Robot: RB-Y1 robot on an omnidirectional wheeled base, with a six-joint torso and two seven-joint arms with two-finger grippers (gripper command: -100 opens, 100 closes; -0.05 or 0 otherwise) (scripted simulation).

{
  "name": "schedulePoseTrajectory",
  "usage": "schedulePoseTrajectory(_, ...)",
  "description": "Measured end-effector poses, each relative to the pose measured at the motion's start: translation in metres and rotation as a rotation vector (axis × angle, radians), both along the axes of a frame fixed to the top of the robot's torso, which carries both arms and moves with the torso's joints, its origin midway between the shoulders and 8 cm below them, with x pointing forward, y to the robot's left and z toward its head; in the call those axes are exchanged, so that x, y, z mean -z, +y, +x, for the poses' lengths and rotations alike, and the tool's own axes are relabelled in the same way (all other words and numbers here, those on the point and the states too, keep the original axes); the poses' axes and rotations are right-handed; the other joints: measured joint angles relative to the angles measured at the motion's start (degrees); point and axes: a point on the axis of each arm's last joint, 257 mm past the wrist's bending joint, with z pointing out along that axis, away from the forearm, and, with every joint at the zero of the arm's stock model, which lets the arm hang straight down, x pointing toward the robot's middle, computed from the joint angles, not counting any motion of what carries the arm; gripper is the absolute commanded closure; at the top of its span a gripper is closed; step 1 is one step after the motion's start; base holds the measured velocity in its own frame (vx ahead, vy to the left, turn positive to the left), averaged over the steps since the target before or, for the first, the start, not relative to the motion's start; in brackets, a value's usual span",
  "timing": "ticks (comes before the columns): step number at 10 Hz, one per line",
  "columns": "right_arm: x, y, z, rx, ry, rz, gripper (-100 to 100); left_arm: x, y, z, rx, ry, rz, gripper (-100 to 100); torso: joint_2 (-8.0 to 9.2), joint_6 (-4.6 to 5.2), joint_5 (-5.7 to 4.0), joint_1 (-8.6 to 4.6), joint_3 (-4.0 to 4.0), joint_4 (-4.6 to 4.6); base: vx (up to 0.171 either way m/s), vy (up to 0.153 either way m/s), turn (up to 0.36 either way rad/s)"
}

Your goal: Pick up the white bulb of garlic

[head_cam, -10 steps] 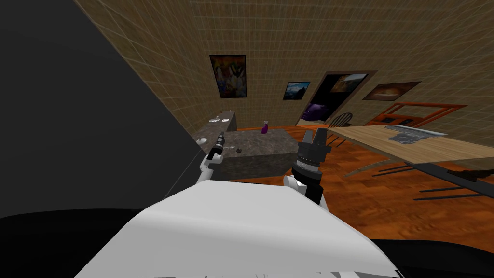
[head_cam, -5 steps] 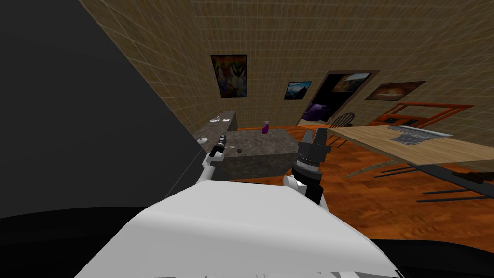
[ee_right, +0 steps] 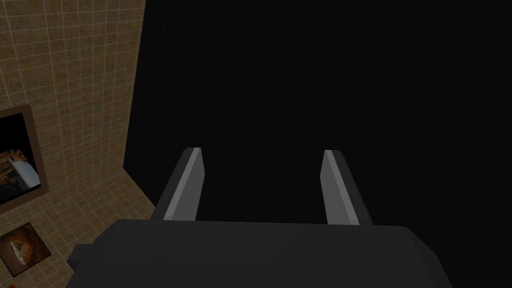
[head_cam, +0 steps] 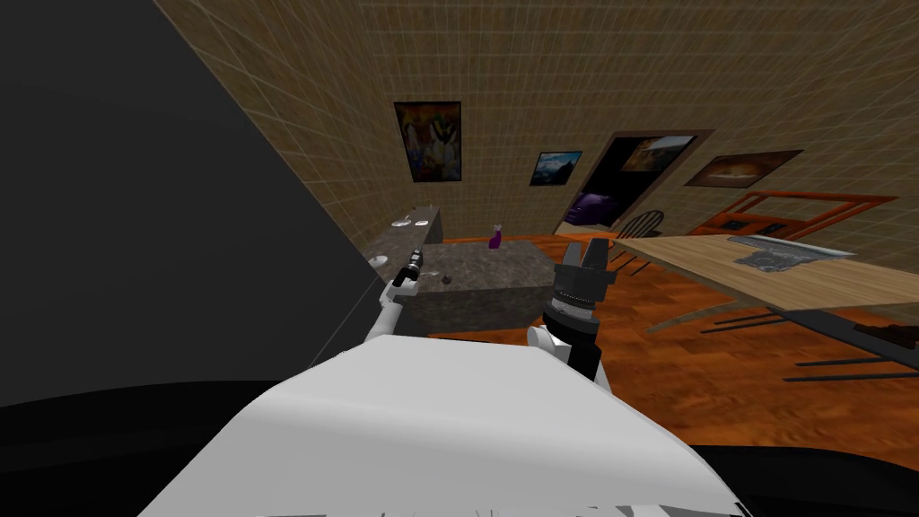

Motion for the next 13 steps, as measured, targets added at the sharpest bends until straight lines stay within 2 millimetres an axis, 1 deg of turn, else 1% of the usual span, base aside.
schedulePoseTrajectory(7, 0.000, 0.000, 0.000, 0.000, 0.000, 0.000, 0, 0.001, 0.000, 0.000, 0.000, 0.005, -0.001, -100, 0.00, 0.00, 0.00, 0.02, 0.00, 0.00, -0.001, 0.000, 0.012)
schedulePoseTrajectory(13, 0.000, 0.000, 0.000, 0.000, 0.000, 0.000, 0, 0.010, 0.020, 0.004, -0.033, 0.102, -0.023, -100, -0.03, 0.00, -0.03, -0.11, -0.01, 0.00, 0.016, -0.031, 0.040)
